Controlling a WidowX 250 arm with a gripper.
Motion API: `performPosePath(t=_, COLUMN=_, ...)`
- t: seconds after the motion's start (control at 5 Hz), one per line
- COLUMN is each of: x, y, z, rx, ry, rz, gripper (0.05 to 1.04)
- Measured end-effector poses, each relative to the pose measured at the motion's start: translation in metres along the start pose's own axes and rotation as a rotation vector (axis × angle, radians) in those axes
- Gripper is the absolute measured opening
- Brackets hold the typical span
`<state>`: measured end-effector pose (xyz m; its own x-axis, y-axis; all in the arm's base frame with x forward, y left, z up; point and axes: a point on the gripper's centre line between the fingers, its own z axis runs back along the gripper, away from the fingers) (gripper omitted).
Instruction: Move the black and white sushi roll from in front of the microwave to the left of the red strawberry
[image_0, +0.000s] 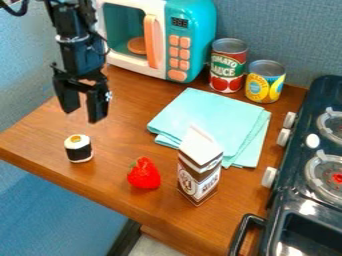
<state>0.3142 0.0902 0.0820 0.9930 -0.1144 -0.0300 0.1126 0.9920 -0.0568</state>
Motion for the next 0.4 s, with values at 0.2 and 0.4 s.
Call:
performPosePath(t=0.2, x=0.023, y=-0.004, z=-0.002, rx=0.043, ry=0.005, rz=-0.034, gripper=1.001)
performPosePath(t=0.4, x=0.039, y=-0.009, z=-0.004, rx=0.034, ry=-0.011, rz=-0.059, gripper=1.001)
